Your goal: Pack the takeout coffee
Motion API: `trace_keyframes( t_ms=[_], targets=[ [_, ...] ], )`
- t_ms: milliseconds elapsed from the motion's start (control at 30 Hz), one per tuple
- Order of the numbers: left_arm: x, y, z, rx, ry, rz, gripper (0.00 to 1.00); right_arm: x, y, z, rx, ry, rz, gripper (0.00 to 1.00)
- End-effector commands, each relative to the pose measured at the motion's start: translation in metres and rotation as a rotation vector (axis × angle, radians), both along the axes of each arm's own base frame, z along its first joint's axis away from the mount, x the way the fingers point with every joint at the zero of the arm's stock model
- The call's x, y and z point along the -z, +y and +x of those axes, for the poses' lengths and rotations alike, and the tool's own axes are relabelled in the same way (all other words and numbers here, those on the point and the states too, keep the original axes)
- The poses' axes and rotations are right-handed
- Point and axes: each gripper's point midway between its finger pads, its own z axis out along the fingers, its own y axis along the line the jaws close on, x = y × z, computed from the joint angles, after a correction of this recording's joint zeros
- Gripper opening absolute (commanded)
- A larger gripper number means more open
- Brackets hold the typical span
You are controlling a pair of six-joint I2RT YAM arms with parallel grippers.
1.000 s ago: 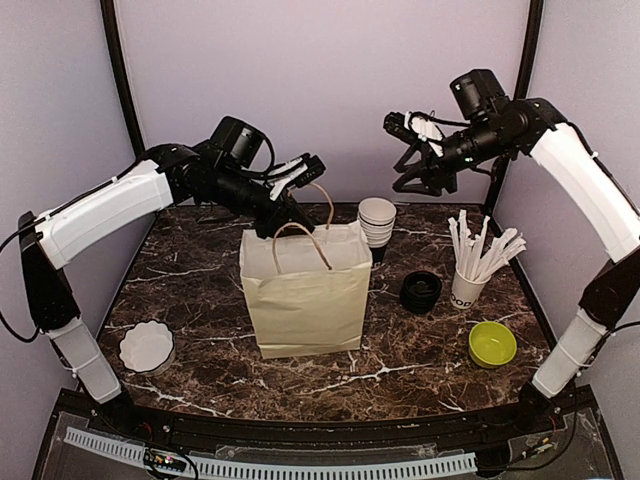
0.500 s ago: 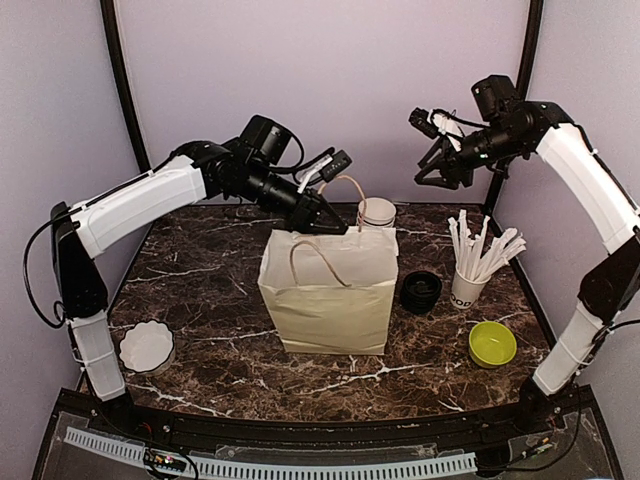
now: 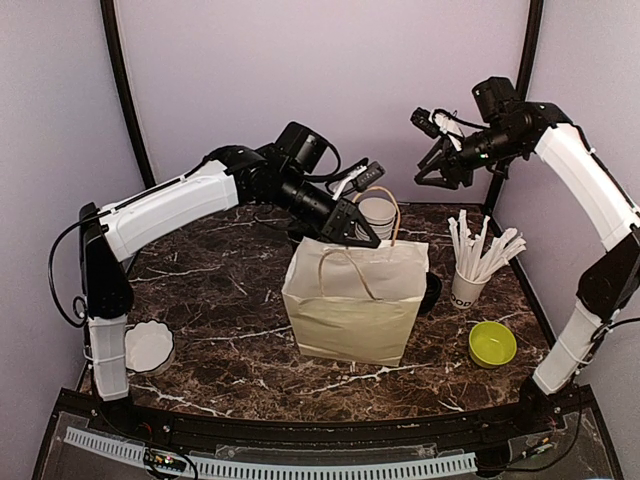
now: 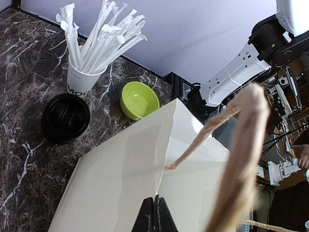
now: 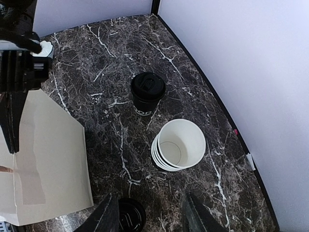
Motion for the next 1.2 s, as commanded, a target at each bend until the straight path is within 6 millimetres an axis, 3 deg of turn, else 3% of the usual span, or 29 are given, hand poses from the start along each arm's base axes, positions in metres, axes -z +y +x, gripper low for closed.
trace_keyframes(
  t_ms=[0, 167, 400, 500, 600, 733, 767, 800, 833, 867, 900, 933, 1000, 1100, 1167],
  targets=[
    [-0.005, -0.001, 0.001, -0.03, 0.075, 0.004, 0.0, -0.006, 0.002, 0.007, 0.006, -0.008, 0.03, 0.45],
    [-0.009, 0.002, 0.006, -0.061, 0.057, 0.02, 0.0, -0.002, -0.001, 0.011, 0.02, 0.002, 0.037, 0.45],
    [-0.01, 0.025, 0.013, -0.117, 0.065, 0.075, 0.03, 0.01, 0.001, 0.009, 0.0, 0.043, 0.029, 0.48],
    [-0.01, 0.027, 0.022, -0.146, 0.007, 0.086, 0.24, 0.009, 0.002, 0.008, -0.003, 0.045, 0.033, 0.49],
    [-0.028, 0.038, 0.027, -0.158, -0.124, 0.093, 0.46, 0.01, 0.001, 0.007, 0.0, 0.045, 0.03, 0.49],
    [-0.063, 0.074, 0.029, -0.201, -0.362, 0.139, 0.61, 0.018, -0.003, 0.003, 0.009, 0.055, 0.009, 0.5],
    [-0.061, 0.082, 0.027, -0.195, -0.4, 0.162, 0.62, 0.02, -0.004, 0.002, 0.009, 0.06, 0.007, 0.5],
    [-0.078, 0.097, 0.026, -0.237, -0.466, 0.16, 0.65, 0.021, -0.004, 0.002, 0.01, 0.063, 0.007, 0.5],
    [-0.07, 0.103, 0.026, -0.24, -0.493, 0.182, 0.69, 0.021, -0.004, 0.002, 0.01, 0.063, 0.007, 0.5],
    [-0.088, 0.119, 0.024, -0.288, -0.554, 0.172, 0.71, 0.022, -0.005, 0.002, 0.012, 0.064, 0.008, 0.5],
    [-0.079, 0.124, 0.029, -0.312, -0.566, 0.185, 0.75, 0.022, -0.005, 0.002, 0.016, 0.065, 0.007, 0.5],
    [-0.094, 0.139, 0.027, -0.363, -0.603, 0.167, 0.76, 0.023, -0.006, 0.004, 0.02, 0.065, 0.007, 0.5],
    [-0.09, 0.159, 0.041, -0.452, -0.608, 0.171, 0.81, 0.025, -0.006, 0.005, 0.027, 0.07, 0.007, 0.5],
    [-0.088, 0.188, 0.079, -0.618, -0.608, 0.191, 0.84, 0.027, -0.007, 0.006, 0.032, 0.074, 0.008, 0.5],
    [-0.07, 0.198, 0.108, -0.684, -0.606, 0.263, 0.85, 0.028, -0.008, 0.008, 0.039, 0.067, 0.002, 0.5]
  ],
)
